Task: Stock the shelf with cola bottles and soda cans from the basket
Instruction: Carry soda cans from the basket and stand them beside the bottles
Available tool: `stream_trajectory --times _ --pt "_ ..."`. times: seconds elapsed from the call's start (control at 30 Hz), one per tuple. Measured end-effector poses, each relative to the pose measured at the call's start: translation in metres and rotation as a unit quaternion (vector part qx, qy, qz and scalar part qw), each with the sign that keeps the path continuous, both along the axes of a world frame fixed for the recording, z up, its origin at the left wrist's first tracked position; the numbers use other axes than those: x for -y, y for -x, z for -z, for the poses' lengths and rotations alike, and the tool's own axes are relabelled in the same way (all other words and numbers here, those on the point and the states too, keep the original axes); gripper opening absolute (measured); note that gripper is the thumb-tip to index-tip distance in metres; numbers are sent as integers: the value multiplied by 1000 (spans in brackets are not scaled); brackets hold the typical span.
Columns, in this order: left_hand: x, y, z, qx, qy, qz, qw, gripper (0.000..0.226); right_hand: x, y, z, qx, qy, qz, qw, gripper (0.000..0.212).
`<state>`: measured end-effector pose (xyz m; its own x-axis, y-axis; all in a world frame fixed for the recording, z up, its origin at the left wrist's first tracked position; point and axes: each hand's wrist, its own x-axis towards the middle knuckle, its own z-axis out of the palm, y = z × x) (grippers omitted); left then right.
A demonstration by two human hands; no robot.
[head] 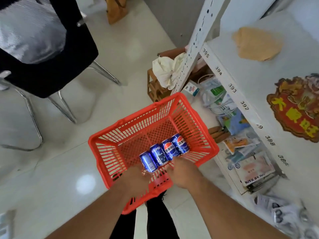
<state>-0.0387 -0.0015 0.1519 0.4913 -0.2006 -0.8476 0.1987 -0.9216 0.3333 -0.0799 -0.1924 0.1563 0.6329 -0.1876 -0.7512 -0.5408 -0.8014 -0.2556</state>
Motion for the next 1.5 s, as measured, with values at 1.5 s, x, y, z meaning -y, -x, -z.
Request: stream_trajectory --times 1.5 --pt "7 36 233 2 -103 -425 899 85 -52 -45 220 -134 -114 147 973 50"
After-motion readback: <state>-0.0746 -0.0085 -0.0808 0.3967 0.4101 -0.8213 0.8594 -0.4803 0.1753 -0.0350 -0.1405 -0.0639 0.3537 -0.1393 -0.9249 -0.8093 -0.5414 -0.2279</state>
